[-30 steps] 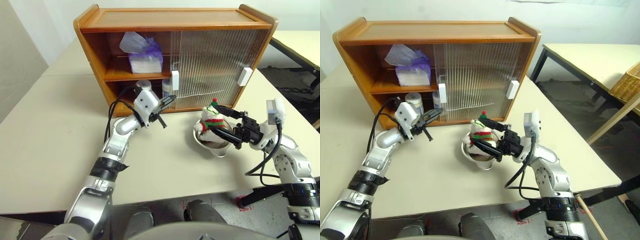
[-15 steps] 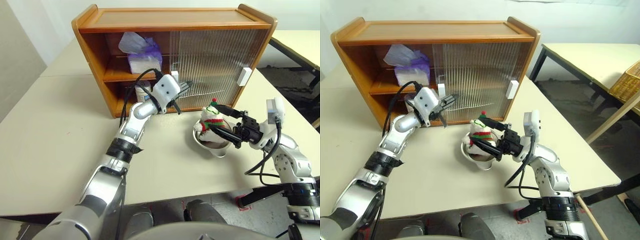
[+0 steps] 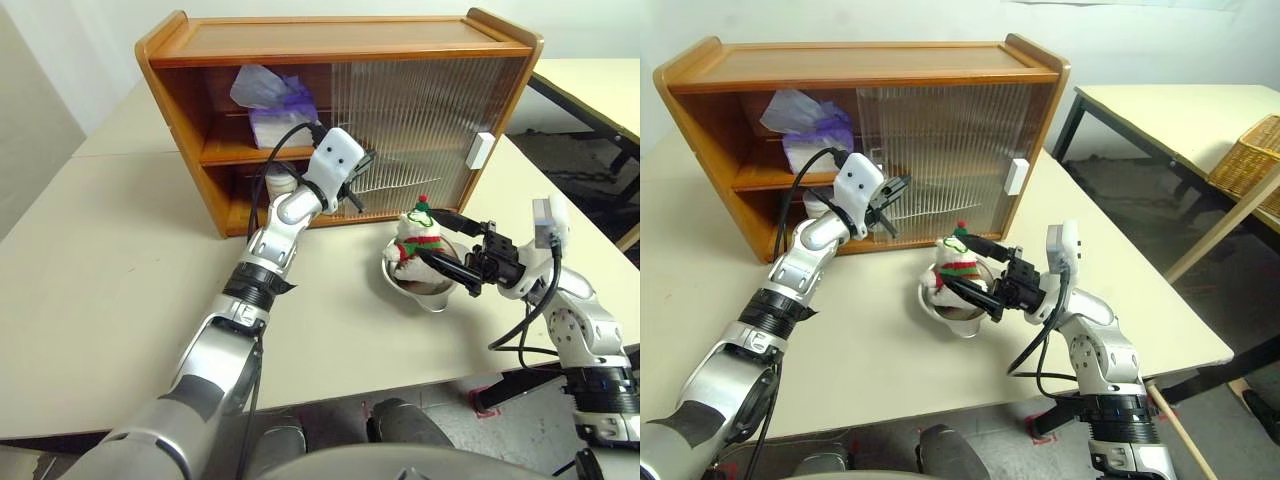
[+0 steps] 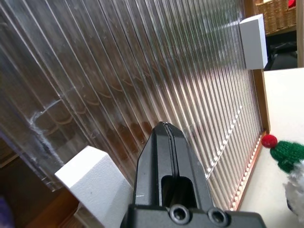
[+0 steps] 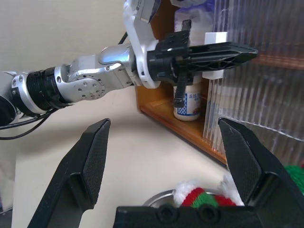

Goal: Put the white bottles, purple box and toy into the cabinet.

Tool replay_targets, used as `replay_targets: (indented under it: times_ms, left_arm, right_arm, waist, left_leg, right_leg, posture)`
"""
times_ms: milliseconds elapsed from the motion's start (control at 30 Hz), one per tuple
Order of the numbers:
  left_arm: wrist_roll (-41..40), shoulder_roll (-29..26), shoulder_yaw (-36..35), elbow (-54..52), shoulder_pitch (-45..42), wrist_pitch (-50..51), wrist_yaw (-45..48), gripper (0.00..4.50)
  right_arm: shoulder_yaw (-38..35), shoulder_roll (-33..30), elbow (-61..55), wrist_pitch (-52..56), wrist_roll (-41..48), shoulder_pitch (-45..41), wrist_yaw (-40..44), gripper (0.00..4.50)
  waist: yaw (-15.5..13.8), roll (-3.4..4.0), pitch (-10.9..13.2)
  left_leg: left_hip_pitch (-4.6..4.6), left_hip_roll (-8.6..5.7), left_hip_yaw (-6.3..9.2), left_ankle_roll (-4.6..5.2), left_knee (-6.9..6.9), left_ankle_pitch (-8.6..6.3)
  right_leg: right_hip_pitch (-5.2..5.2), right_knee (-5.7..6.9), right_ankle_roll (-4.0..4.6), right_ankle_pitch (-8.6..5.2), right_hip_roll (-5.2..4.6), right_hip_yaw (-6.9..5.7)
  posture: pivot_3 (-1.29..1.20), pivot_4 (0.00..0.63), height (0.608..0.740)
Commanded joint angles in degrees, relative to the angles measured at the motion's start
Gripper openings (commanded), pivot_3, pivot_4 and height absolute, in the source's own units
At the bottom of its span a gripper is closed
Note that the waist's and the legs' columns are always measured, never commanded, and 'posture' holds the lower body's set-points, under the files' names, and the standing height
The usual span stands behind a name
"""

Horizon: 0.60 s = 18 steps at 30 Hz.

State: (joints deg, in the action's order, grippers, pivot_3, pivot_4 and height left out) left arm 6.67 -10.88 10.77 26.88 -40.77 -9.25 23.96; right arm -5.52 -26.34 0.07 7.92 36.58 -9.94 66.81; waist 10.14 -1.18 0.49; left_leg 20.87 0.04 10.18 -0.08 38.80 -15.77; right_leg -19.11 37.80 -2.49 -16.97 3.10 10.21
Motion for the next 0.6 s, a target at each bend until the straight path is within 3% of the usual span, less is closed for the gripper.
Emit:
replay_targets:
  times_ms: [33,600]
  left_arm:
    - [-0.4,-2.1,-2.5,-1.9,1.8,1.6,-1.1,0.04]
    - [-2.0,-10.5,-8.3,-12.1,9.6,8.0,-3.5,0.04]
  right_arm:
    - [0.2,0.0,-0.1,-0.4,-0.7,0.1,0.3,4.50]
    - [0.2,0.3,1.8,-0.7,-1.2,-1.2,2.0,4.50]
  waist:
    - [0.3,0.00,0.0]
    - [0.5,0.02,0.0]
  left_leg:
    - [0.00,0.00,0.00,0.00,0.00,0.00]
    - [-0.06,0.00,0.01,-0.08,-0.03,0.05]
  right_leg:
    - [0.00,0.00,0.00,0.01,0.00,0.00]
    - [-0.02,0.01,0.25,0.19,0.00,-0.02]
  posture:
    - [-0.23,0.000,0.740]
    - [-0.19,0.000,0.740]
